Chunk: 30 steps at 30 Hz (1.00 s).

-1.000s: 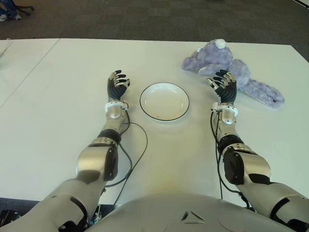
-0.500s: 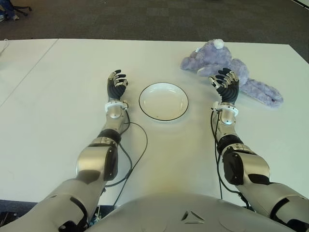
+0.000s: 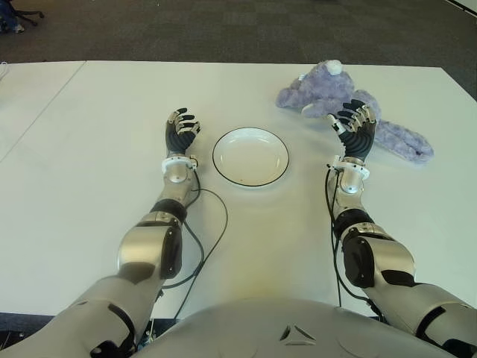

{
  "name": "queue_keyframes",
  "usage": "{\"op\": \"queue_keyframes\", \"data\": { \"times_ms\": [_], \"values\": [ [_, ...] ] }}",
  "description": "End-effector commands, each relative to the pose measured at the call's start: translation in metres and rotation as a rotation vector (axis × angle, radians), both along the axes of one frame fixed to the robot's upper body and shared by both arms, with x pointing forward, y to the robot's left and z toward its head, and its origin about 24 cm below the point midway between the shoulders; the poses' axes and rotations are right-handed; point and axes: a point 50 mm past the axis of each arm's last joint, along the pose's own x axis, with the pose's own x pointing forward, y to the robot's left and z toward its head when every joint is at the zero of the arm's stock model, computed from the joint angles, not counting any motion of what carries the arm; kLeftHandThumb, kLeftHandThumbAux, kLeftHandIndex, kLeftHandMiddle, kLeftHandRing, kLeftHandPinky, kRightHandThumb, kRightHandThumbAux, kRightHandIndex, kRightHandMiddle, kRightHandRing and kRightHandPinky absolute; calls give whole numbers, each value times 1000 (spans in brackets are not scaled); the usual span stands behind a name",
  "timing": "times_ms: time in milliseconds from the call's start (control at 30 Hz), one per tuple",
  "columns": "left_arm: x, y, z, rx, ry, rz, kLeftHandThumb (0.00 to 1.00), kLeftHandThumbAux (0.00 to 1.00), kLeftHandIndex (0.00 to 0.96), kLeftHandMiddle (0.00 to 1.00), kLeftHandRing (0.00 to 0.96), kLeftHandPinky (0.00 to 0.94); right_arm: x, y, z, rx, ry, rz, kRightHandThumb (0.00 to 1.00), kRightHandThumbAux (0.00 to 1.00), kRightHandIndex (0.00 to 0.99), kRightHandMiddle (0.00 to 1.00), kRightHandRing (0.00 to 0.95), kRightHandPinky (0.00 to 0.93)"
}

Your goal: Put the doll into the plate.

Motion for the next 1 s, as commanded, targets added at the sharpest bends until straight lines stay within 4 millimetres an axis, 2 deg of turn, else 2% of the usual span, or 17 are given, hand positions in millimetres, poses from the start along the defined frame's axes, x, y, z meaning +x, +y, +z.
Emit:
{"op": "queue_keyframes", "data": {
  "times_ms": [33,300,467,600,800,867,933,1000],
  "values": [
    [-71,-6,-86,-44,447,20,354,855,232,347,387,406,-108,40,-111,138,385,-28,62,796,295,380,422,470],
    [-72,-4,-87,-66,442,24,459,865,245,333,350,345,-107,42,-105,178,315,-72,112,828,328,384,445,479],
    [-73,-3,-87,-66,441,25,439,874,238,327,341,343,-100,38,-93,199,220,-106,144,825,347,386,446,483],
    [-71,-5,-85,-64,424,26,435,877,247,326,337,339,-80,36,-64,229,29,-137,182,823,368,389,444,480],
    [-69,-7,-83,-49,411,25,399,871,262,335,348,376,-61,42,-26,238,-199,-145,219,813,373,395,433,442],
    [-69,-8,-83,-46,413,23,385,866,255,339,353,347,-58,42,-18,230,-254,-143,284,817,387,399,438,460],
    [-69,-8,-84,-46,418,23,379,865,252,340,354,335,-56,42,-11,221,-294,-140,295,813,393,400,440,461],
    [-70,-7,-84,-47,425,26,364,860,250,339,359,375,-54,43,-9,217,-310,-141,285,798,401,399,428,430]
  ]
}}
